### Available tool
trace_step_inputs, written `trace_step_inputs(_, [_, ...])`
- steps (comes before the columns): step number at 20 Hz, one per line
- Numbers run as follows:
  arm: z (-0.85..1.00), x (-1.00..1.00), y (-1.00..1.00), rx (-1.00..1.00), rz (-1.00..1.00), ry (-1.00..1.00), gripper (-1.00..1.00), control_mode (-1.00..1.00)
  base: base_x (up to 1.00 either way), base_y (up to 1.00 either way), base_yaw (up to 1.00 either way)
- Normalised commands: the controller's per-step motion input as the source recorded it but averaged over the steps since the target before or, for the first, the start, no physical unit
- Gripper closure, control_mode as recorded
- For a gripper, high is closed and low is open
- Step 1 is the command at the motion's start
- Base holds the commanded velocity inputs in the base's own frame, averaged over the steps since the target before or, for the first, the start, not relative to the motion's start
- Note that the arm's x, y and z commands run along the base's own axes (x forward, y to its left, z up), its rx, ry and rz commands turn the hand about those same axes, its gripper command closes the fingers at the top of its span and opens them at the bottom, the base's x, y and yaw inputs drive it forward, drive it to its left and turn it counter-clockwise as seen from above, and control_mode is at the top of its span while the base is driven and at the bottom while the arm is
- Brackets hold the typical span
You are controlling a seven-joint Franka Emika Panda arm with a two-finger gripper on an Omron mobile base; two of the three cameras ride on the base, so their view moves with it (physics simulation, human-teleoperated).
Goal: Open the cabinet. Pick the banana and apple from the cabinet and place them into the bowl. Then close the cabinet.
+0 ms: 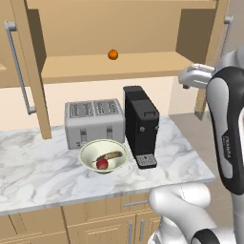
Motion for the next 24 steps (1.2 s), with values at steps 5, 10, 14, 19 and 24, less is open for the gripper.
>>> trace_step_inputs(5, [-0.39,0.96,-0.08,-0.01,0.07,-0.38,-1.0,-1.0,0.0,0.0,0.0])
trace_step_inputs(10, [-0.37,0.99,-0.01,-0.01,0.05,-0.34,-1.0,-1.0,0.0,0.0,0.0])
trace_step_inputs(14, [-0.18,0.92,-0.02,-0.01,0.01,-0.21,-1.0,-1.0,0.0,0.0,0.0])
trace_step_inputs(19, [0.0,0.89,-0.04,-0.01,0.0,-0.04,-1.0,-1.0,0.0,0.0,0.0])
trace_step_inputs(24, [0.0,0.94,0.0,-0.02,0.0,0.0,-1.0,-1.0,0.0,0.0,0.0])
